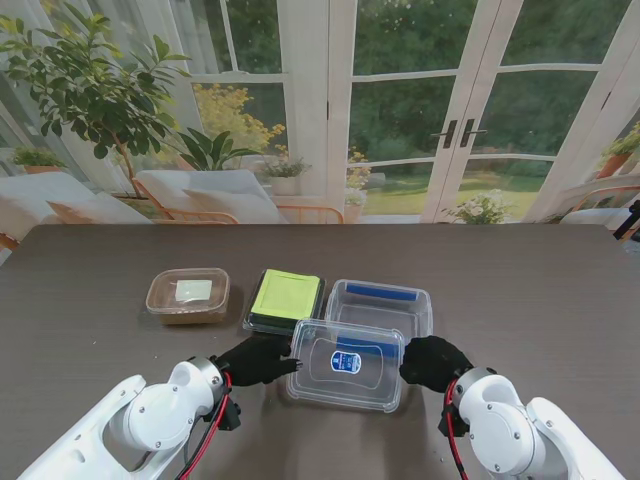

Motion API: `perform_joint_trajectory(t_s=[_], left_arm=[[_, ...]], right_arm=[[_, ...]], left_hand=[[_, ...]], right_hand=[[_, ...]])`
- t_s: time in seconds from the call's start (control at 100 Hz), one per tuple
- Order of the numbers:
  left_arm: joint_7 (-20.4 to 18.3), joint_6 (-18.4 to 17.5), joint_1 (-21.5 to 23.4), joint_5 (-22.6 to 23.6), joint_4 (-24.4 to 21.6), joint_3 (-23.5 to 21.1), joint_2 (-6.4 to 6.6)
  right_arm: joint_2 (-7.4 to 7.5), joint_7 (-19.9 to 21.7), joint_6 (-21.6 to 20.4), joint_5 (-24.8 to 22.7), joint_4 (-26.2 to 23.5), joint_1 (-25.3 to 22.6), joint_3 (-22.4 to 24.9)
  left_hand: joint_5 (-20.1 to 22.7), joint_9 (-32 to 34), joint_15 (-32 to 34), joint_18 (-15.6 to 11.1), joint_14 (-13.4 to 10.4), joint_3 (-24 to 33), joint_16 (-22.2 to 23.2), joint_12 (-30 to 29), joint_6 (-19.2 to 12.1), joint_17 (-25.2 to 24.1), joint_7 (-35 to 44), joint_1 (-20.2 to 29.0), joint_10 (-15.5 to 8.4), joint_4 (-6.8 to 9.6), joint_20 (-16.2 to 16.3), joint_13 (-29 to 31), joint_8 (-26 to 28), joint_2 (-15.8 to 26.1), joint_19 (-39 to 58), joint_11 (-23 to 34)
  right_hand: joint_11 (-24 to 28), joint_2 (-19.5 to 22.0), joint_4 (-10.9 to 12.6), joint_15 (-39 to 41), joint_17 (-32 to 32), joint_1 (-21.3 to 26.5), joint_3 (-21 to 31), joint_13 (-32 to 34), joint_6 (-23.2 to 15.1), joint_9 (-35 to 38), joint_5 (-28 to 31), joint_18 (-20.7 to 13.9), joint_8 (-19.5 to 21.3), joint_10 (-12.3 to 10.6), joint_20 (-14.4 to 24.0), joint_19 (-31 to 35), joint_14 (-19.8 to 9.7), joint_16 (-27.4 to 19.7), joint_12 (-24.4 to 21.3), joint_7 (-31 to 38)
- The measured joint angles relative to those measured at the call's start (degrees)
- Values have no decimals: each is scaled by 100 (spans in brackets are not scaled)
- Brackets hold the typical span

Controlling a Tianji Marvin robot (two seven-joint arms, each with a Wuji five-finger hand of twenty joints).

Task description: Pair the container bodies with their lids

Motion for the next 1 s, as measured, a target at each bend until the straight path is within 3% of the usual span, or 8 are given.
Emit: perform_joint_trajectory(t_s=[1.0], left_arm=[[-72,9,-1634,-979,1174,1074,-204]], right_arm=[[-39,1,237,226,464,656,241]], left_hand=[[0,23,-31,7,10,1,7,0,14,-8,111,11,2,0,52,0,96,0,-46,-42]], right_hand=[[-11,0,0,13,0,2,0,56,73,87,69,24,103,34,0,3,39,-1,0,371]])
